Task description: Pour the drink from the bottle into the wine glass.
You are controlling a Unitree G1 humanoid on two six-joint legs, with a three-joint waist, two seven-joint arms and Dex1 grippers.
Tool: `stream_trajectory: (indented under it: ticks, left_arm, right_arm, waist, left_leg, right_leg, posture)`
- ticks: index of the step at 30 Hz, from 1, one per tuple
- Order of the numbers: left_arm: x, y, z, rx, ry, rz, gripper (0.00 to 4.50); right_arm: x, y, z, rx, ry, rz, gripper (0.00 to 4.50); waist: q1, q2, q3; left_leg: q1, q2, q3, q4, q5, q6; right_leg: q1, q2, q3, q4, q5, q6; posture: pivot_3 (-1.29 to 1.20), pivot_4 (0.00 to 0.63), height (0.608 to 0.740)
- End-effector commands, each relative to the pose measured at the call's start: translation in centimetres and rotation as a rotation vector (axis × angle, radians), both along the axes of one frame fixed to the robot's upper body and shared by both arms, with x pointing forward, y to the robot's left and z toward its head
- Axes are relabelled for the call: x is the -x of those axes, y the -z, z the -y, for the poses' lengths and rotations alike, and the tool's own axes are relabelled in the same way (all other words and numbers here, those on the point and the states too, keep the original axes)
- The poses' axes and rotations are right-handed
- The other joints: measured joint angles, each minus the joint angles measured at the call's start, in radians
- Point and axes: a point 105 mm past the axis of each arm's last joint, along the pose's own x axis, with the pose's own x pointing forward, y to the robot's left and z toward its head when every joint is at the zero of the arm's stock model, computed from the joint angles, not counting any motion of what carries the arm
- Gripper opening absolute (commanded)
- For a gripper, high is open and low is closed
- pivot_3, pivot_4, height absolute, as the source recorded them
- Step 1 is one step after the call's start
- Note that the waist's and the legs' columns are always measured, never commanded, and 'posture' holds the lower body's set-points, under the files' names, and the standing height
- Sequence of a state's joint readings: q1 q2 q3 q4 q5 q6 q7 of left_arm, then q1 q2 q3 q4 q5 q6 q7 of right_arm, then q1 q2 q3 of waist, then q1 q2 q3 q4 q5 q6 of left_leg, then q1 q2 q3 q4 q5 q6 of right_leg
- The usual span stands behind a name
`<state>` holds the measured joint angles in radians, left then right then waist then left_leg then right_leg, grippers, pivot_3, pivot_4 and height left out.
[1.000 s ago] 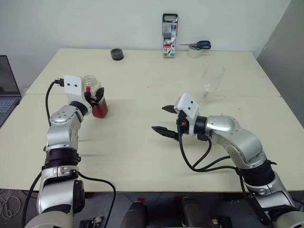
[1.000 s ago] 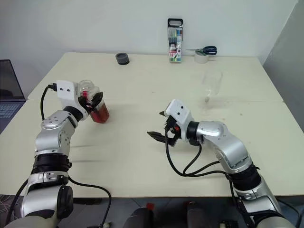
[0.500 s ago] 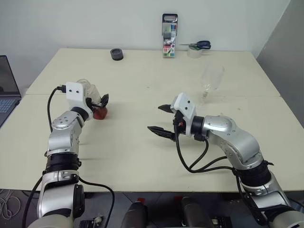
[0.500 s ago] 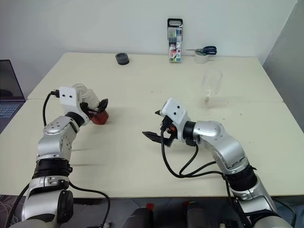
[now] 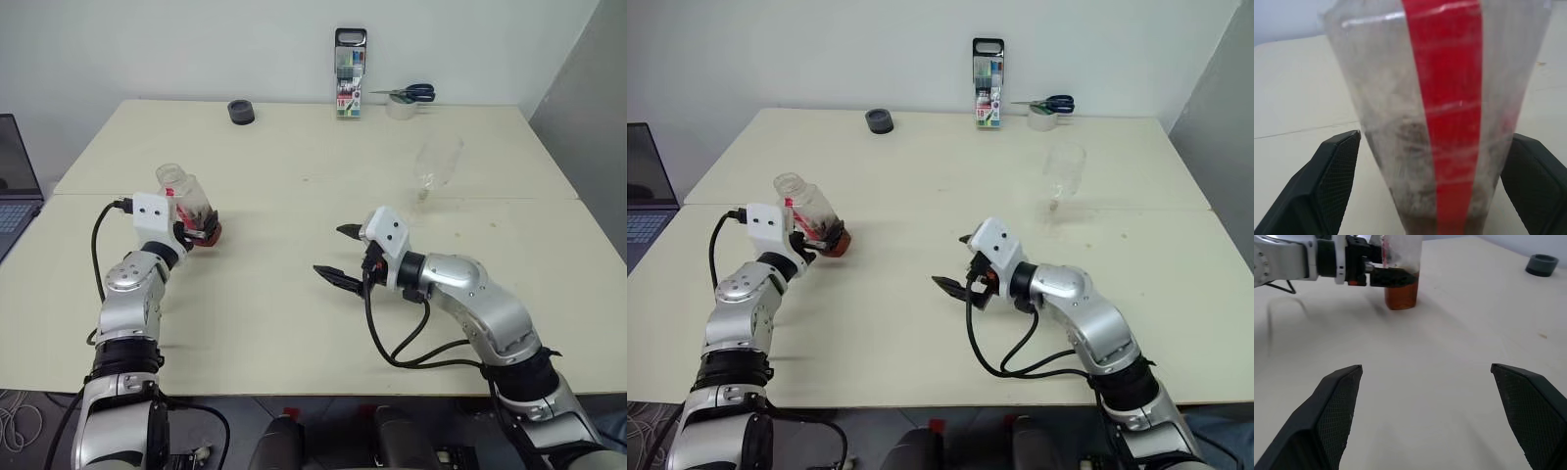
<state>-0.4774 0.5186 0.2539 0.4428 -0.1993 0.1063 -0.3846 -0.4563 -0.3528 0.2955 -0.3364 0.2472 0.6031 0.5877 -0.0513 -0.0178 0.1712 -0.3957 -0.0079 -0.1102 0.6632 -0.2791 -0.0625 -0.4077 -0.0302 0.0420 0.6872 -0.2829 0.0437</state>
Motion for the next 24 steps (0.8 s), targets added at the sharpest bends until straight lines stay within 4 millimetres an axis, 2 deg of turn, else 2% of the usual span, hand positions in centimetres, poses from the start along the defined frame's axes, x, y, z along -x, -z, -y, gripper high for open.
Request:
stream_trajectory:
  ticks: [1, 6, 11, 18, 22, 24]
  left_arm:
    - [0.4, -1.1, -0.1, -0.002, 0.002, 0.067, 4.46]
    - [1.2, -0.4, -0.4, -0.018, -0.004, 0.063, 4.46]
    - [3.6, 0.7, -0.5, -0.051, 0.006, 0.052, 4.46]
    - [6.6, 0.8, -0.4, -0.093, 0.050, 0.044, 4.46]
    - [8.8, 1.0, 2.3, -0.108, 0.218, 0.016, 4.46]
    - [9.5, 1.1, 4.7, -0.119, 0.351, -0.004, 4.46]
  right_arm:
    - [0.1, -0.7, 0.2, -0.029, 0.034, 0.072, 4.50]
    - [0.0, -0.3, 0.5, -0.044, 0.089, 0.101, 4.50]
    - [0.0, 0.7, 1.6, -0.074, 0.172, 0.096, 4.50]
    - [0.6, 1.5, 3.2, -0.101, 0.240, 0.070, 4.50]
    - [0.4, 2.2, 6.1, -0.120, 0.399, 0.041, 4.50]
    - [0.0, 2.6, 7.7, -0.172, 0.512, -0.002, 4.50]
  waist:
    - [0.000, 0.000, 0.000]
    - [0.000, 0.000, 0.000]
    - [0.001, 0.000, 0.000]
    - [0.004, -0.001, 0.000]
    - [0.005, -0.001, 0.000]
    - [0.011, -0.001, -0.001]
  left_leg:
    - [0.000, 0.000, 0.000, 0.000, 0.000, 0.000]
    - [0.000, 0.000, 0.000, 0.000, 0.000, 0.000]
    - [0.001, 0.000, 0.000, -0.001, 0.000, 0.000]
    - [0.002, 0.001, 0.001, -0.001, -0.002, 0.003]
    - [0.002, 0.001, 0.001, -0.001, -0.002, 0.003]
    - [0.002, 0.001, 0.001, -0.002, -0.002, 0.003]
  right_leg:
    - [0.000, 0.000, 0.000, 0.000, 0.000, 0.000]
    - [0.000, 0.000, 0.000, 0.001, 0.000, 0.000]
    - [0.000, 0.000, 0.001, 0.000, 0.000, 0.000]
    - [0.002, 0.000, 0.001, 0.000, 0.000, 0.000]
    - [0.002, 0.000, 0.001, -0.001, 0.000, 0.000]
    - [0.002, 0.000, 0.001, -0.002, 0.000, 0.000]
  posture:
    - [0.00, 0.150, 0.740]
    - [0.00, 0.150, 0.740]
    - [0.00, 0.150, 0.740]
    - [0.00, 0.150, 0.740]
    - [0.00, 0.150, 0.740]
    - [0.00, 0.150, 0.740]
